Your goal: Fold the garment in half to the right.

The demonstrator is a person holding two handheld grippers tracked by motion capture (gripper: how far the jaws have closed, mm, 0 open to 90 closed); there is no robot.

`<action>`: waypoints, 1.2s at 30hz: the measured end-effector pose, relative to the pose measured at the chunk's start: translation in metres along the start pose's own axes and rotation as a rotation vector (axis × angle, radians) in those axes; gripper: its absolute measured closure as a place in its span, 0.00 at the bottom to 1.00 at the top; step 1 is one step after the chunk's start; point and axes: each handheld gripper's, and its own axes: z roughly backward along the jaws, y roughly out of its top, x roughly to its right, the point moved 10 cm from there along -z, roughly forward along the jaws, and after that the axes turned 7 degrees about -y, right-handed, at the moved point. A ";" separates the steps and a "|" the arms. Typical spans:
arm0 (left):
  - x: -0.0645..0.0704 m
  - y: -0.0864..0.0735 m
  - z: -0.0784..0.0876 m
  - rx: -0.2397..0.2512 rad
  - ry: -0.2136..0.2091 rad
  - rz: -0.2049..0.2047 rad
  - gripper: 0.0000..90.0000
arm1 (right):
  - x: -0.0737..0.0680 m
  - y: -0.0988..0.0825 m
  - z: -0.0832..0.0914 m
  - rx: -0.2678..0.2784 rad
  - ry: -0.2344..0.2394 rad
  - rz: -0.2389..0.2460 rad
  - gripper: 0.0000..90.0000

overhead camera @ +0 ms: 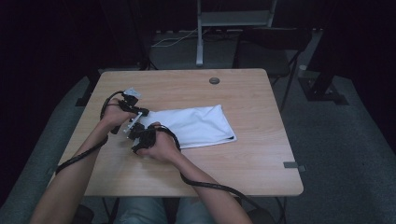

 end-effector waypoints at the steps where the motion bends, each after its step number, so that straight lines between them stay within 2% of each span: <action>1: 0.000 0.000 0.000 0.002 -0.001 0.002 0.96 | -0.001 0.000 0.000 0.005 0.000 -0.002 0.59; 6: 0.001 -0.003 0.000 -0.002 -0.006 0.003 0.96 | 0.003 0.001 0.000 0.023 -0.023 -0.008 0.82; 9: 0.001 -0.005 0.001 -0.005 -0.006 0.009 0.96 | 0.002 0.002 -0.001 0.019 -0.050 0.007 0.90; 11: 0.000 -0.004 0.003 -0.001 -0.004 0.012 0.96 | 0.001 0.002 -0.001 0.012 -0.062 0.020 0.91; 14: 0.001 0.000 0.008 0.005 -0.003 0.006 0.96 | 0.001 0.006 0.002 0.035 -0.048 0.007 0.91; 17: 0.000 0.005 0.014 0.002 0.007 0.002 0.96 | 0.002 0.011 0.009 0.071 -0.031 -0.028 0.91; 27: -0.003 0.013 0.028 -0.011 0.048 -0.011 0.96 | 0.004 0.027 0.027 0.154 -0.015 -0.084 0.91; 36: -0.006 0.017 0.034 -0.009 0.062 -0.011 0.96 | 0.006 0.037 0.034 0.180 -0.008 -0.094 0.92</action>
